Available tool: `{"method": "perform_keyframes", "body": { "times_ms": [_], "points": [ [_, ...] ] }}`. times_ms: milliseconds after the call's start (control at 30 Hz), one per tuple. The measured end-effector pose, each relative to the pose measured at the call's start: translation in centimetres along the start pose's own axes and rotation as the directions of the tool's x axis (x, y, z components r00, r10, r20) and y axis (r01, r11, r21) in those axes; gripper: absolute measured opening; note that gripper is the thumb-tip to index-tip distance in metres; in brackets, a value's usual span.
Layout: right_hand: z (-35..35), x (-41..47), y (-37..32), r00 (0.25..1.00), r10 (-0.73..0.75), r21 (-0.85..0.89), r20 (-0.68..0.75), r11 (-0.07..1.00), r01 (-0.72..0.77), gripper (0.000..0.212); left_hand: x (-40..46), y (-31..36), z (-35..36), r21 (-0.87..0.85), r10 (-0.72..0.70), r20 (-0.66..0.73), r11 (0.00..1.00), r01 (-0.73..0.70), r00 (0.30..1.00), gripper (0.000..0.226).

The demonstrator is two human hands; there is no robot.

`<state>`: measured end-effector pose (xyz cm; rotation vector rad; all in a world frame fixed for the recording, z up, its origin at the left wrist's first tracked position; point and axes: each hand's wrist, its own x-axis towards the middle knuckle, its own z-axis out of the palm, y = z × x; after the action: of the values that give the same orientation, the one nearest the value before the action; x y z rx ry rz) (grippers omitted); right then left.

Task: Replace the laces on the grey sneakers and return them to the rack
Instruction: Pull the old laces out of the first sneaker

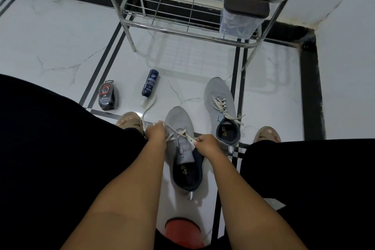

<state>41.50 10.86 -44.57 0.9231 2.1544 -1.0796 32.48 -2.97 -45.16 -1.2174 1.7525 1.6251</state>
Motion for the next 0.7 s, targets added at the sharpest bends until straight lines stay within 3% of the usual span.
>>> {"method": "perform_keyframes", "body": {
  "times_ms": [100, 200, 267, 333, 400, 467, 533, 633, 700],
  "points": [
    [-0.2, 0.1, 0.2, 1.0, 0.018, 0.036, 0.014, 0.999, -0.019, 0.019, -0.4, 0.1, 0.6, -0.007, -0.02, -0.04, 1.0, 0.02, 0.999, 0.026],
    [-0.3, 0.0, 0.2, 0.999, 0.031, 0.056, 0.014, 0.998, -0.032, 0.021, -0.7, 0.5, 0.6, -0.097, -0.066, 0.031, 0.993, 0.069, 0.997, 0.023],
    [-0.3, -0.1, 0.3, 0.999, 0.038, 0.066, 0.014, 0.997, -0.039, 0.022, -1.5, 1.1, 0.0, -0.253, -0.1, 0.103, 0.959, 0.124, 0.99, 0.03],
    [-0.3, -0.1, 0.4, 0.998, 0.058, 0.087, 0.018, 0.994, -0.06, 0.022, -0.6, 1.2, -0.7, -0.38, -0.09, 0.048, 0.92, 0.101, 0.995, 0.035],
    [-0.3, -0.1, 0.5, 0.997, 0.077, 0.104, 0.018, 0.991, -0.079, 0.022, -1.0, 2.2, -0.8, -0.202, -0.023, 0.038, 0.979, 0.03, 0.999, 0.036],
    [-0.3, -0.1, 0.4, 0.997, 0.078, 0.101, 0.028, 0.992, -0.08, 0.016, -1.1, 2.5, -0.3, 0.195, 0.06, 0.026, 0.979, -0.064, 0.998, 0.051],
    [-0.4, -0.1, 0.3, 0.996, 0.073, 0.107, 0.049, 0.991, -0.078, 0.009, -1.3, 1.3, 0.1, 0.626, 0.263, 0.007, 0.752, -0.209, 0.965, 0.067],
    [-1.0, -0.1, 0.1, 0.993, 0.077, 0.153, 0.088, 0.984, -0.089, 0.011, -3.5, -1.1, -0.1, 0.862, 0.579, 0.041, 0.391, -0.321, 0.814, 0.074],
    [-1.2, 0.1, 0.2, 0.992, 0.085, 0.191, 0.097, 0.976, -0.102, 0.021, -4.6, -2.3, 0.1, 0.926, 0.58, 0.172, 0.18, -0.331, 0.796, 0.074]
  ]
}}
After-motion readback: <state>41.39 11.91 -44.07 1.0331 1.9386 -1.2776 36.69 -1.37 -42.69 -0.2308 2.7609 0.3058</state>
